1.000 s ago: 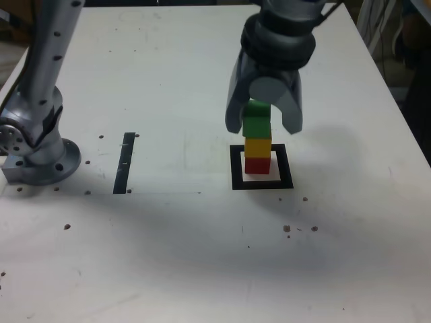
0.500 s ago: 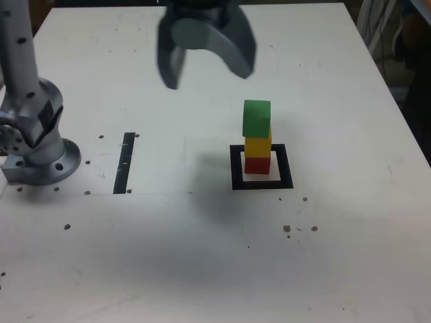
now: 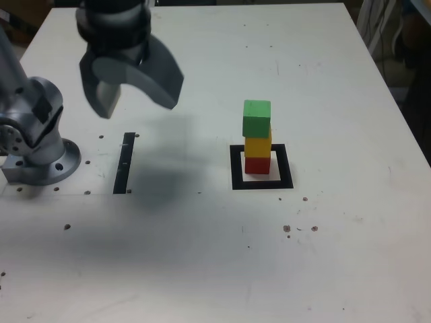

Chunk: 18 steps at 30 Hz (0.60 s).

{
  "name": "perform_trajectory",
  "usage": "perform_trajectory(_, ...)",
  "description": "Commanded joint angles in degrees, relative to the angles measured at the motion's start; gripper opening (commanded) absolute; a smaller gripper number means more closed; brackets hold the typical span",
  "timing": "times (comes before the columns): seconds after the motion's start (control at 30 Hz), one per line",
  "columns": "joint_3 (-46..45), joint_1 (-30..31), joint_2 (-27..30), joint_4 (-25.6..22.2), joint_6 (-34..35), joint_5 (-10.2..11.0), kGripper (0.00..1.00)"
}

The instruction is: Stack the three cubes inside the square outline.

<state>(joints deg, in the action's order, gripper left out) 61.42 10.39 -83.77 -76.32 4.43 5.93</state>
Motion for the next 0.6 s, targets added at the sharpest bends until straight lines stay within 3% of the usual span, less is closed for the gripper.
perform_trajectory(0.0, -6.0, 0.0, 0.1, 0.4, 0.4, -0.1, 0.99)
perform_trajectory(0.33, -16.6, -0.7, 0.3, 8.2, 2.1, -0.6, 0.99)
perform_trajectory(0.57, -17.8, -0.7, 0.3, 8.9, 3.1, -1.8, 1.0)
